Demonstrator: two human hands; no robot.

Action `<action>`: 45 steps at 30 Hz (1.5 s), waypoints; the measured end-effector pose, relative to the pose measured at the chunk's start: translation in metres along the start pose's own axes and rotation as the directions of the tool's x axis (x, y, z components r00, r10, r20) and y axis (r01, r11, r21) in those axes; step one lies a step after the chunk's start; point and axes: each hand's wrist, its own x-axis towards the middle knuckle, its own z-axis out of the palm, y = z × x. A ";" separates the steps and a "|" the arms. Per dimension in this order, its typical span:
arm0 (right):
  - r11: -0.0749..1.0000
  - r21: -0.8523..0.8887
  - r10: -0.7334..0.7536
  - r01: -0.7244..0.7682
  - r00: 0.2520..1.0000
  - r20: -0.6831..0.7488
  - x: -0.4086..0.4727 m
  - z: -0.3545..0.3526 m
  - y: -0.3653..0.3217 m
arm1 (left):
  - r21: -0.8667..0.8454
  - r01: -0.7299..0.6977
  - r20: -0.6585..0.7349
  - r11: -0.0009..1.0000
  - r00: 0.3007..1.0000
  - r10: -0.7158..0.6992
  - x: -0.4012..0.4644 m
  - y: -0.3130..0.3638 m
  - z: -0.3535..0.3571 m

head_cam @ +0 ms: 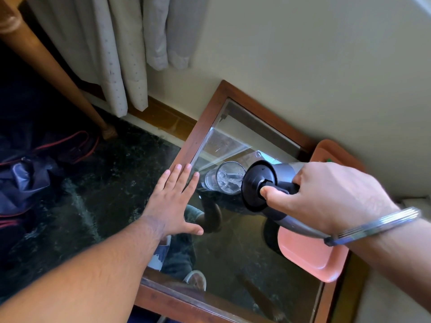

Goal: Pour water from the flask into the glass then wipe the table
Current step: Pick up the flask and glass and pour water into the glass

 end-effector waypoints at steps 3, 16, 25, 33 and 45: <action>1.000 0.010 0.005 -0.005 1.000 0.001 0.001 0.000 0.001 | -0.002 -0.001 0.000 1.000 1.000 0.001 0.000 0.000 0.000; 1.000 0.001 0.013 -0.013 1.000 0.013 0.000 -0.008 0.003 | -0.004 -0.009 0.005 1.000 1.000 0.009 -0.001 0.000 -0.001; 0.999 -0.035 0.033 -0.033 0.999 0.009 -0.005 -0.015 0.007 | -0.007 -0.019 0.006 1.000 1.000 0.019 -0.001 0.000 -0.002; 0.996 -0.076 0.036 -0.034 0.999 0.022 -0.007 -0.017 0.006 | -0.006 -0.024 -0.015 1.000 1.000 0.024 -0.002 -0.001 0.000; 0.992 -0.125 -0.029 0.025 0.999 -0.027 -0.006 -0.014 0.005 | -0.011 -0.021 -0.032 1.000 0.999 0.020 -0.001 -0.001 0.003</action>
